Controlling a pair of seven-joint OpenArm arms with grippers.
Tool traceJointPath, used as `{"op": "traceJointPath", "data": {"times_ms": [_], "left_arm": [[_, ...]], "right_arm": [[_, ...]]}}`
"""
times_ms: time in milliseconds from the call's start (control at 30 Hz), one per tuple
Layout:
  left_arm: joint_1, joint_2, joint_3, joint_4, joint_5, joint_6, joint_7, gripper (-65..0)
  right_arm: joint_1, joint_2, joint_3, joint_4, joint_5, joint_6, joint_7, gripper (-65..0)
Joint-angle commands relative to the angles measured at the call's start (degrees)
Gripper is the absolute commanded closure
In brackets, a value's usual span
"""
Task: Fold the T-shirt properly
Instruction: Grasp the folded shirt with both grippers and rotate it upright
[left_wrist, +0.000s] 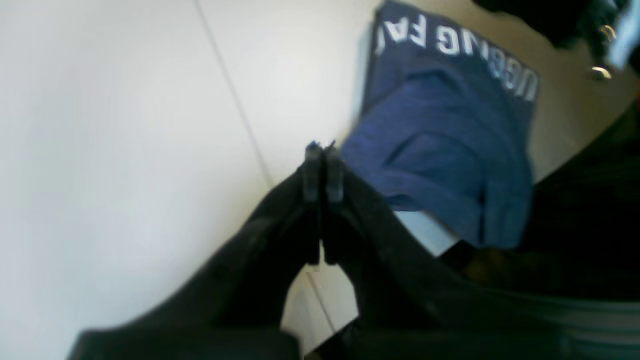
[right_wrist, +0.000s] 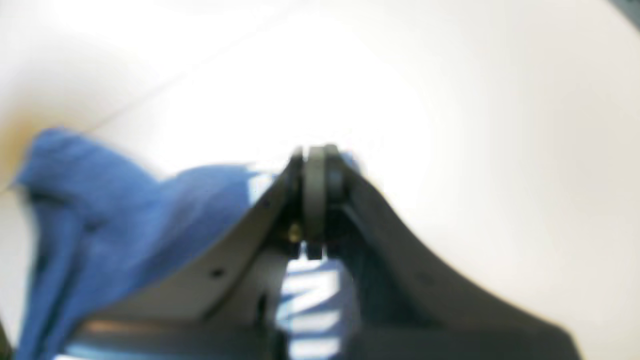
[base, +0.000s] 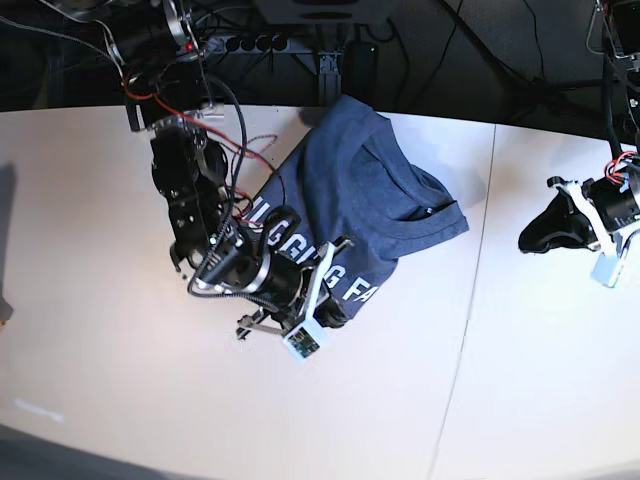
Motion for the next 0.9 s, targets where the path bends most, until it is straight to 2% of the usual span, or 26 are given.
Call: {"op": "traceJointPath", "data": {"times_ms": [0,200,333,400,567,667,867], "left_arm": [[0.4,-0.5,0.5,2.4,-1.5,-1.6,-0.8,0.0],[3.9,2.6,11.4,10.1,-0.1,-1.6,-0.2,0.0],[3.9,5.8,18.6,11.1,1.7,-1.6,-0.4,0.0],[3.9,8.0,22.4,11.0,4.3,-1.6,-1.1,0.0],[3.9,12.3,31.4,10.2,16.7,-1.6,-7.5,0.0],[3.9,14.9,34.4,9.6,20.2,-1.6,-9.4,0.0],[3.9,20.2,35.8,6.3,20.4,-1.6,-9.8,0.0]], "right_arm": [[3.3,-0.5,0.2,-1.3,0.5,2.5,1.7,0.0],[12.6,-2.1,0.2,-15.3,0.5,2.5,1.6,0.0],[15.9,-3.5,0.1,-21.7,0.5,2.5,1.5,0.0],[16.6,-4.3,0.1,-23.8,0.3,2.6,1.5,0.0],[17.1,-6.0,-0.9,-26.6,-1.0,2.5,1.5,0.0],[17.1,-6.3,-3.3,-27.4,-0.9,2.6,1.5,0.0],[17.1,-6.3,-9.7,-27.5,-1.4,2.5,1.4,0.0]]}}
